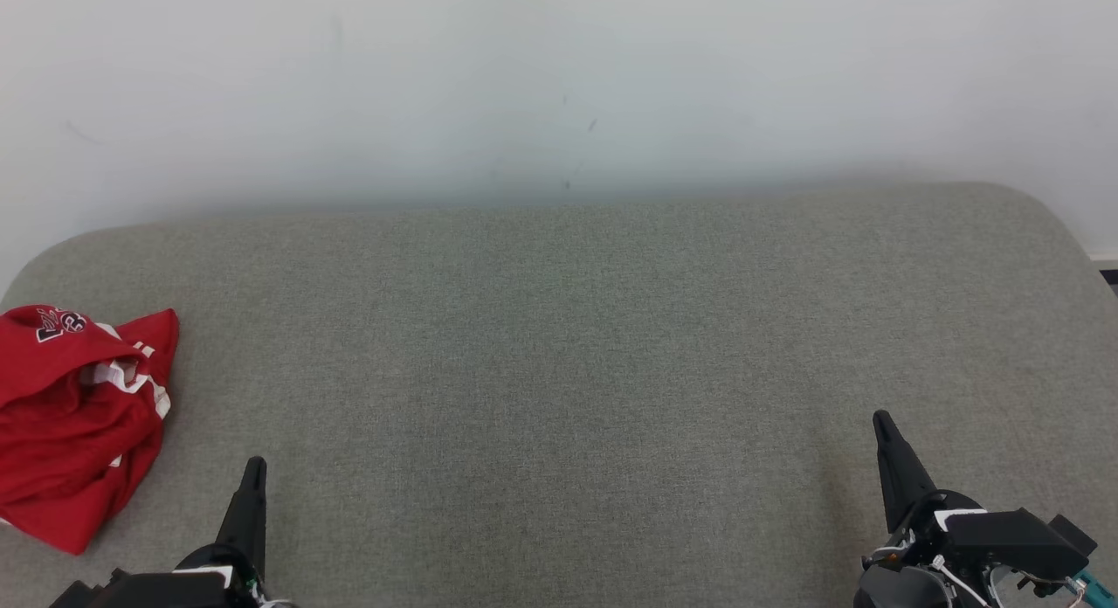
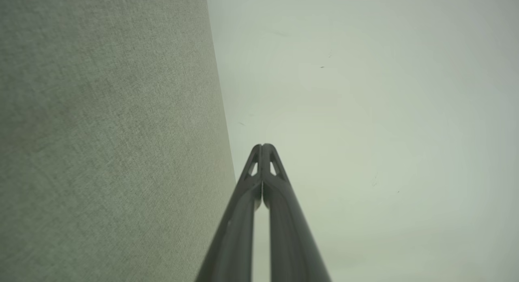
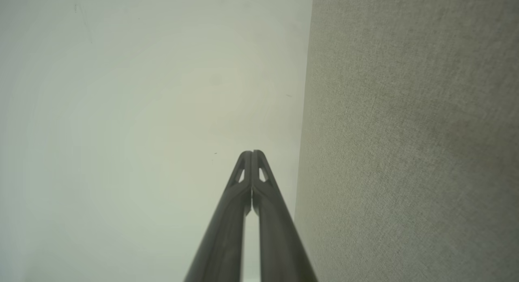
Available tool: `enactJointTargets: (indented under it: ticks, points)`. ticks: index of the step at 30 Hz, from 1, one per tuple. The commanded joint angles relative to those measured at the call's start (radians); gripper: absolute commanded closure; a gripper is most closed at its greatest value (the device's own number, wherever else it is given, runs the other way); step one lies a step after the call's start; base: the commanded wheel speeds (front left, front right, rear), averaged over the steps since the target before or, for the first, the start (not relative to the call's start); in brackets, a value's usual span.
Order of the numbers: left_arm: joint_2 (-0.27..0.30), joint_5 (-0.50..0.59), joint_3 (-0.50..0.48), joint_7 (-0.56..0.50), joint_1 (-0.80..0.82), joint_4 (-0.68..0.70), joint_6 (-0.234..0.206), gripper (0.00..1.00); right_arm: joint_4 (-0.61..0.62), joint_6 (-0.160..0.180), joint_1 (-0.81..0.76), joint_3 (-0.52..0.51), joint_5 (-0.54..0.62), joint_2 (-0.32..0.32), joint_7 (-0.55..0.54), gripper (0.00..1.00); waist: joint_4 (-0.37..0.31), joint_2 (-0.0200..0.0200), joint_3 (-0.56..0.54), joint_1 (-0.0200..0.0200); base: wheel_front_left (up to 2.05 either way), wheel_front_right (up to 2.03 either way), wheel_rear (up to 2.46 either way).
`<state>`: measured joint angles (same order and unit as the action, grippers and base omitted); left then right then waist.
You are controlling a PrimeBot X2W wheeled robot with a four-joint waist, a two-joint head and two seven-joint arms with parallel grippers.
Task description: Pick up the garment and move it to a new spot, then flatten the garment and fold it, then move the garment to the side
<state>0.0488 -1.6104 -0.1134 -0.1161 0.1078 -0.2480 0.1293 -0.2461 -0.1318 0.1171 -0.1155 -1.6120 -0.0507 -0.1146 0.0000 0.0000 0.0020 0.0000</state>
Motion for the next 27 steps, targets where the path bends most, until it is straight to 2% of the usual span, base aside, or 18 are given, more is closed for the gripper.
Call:
enactJointTargets:
  ticks: [1, 10, 11, 18, 23, 27]
  points:
    - [0.003, -0.004, -0.003, 0.000, 0.007, 0.004, 0.004, 1.00, 0.002, 0.002, -0.012, 0.000, -0.001, 0.001, -0.003, 1.00, 0.000, 0.0000, 0.000, 0.0000, 0.00, 0.00, 0.00]
    - [0.003, -0.004, -0.003, 0.000, 0.007, 0.004, 0.004, 1.00, 0.002, 0.002, -0.012, 0.000, -0.001, 0.001, -0.003, 1.00, 0.000, 0.0000, 0.000, 0.0000, 0.00, 0.00, 0.00]
    - [0.000, 0.000, 0.000, 0.000, 0.000, -0.002, 0.000, 0.00, -0.001, 0.000, 0.000, 0.000, 0.000, 0.000, 0.000, 0.00, 0.000, 0.0000, 0.000, 0.0000, 0.00, 0.00, 0.00]
    - [-0.001, 0.025, 0.010, 0.023, -0.022, -0.031, -0.002, 0.00, -0.022, 0.000, -0.019, 0.011, 0.019, -0.007, 0.016, 0.00, 0.000, 0.0000, 0.001, 0.0000, 0.00, 0.00, 0.00]
    - [0.003, 0.107, 0.008, 0.043, -0.020, -0.032, -0.001, 0.00, -0.021, 0.000, -0.016, 0.039, 0.061, -0.029, 0.043, 0.00, 0.000, 0.0000, 0.003, 0.0000, 0.00, 0.00, 0.00]
    - [0.001, 0.219, 0.008, 0.063, -0.020, -0.027, -0.002, 0.00, -0.027, 0.000, -0.007, 0.058, 0.136, -0.045, 0.063, 0.00, -0.001, 0.0000, 0.005, 0.0000, 0.00, 0.00, 0.00]
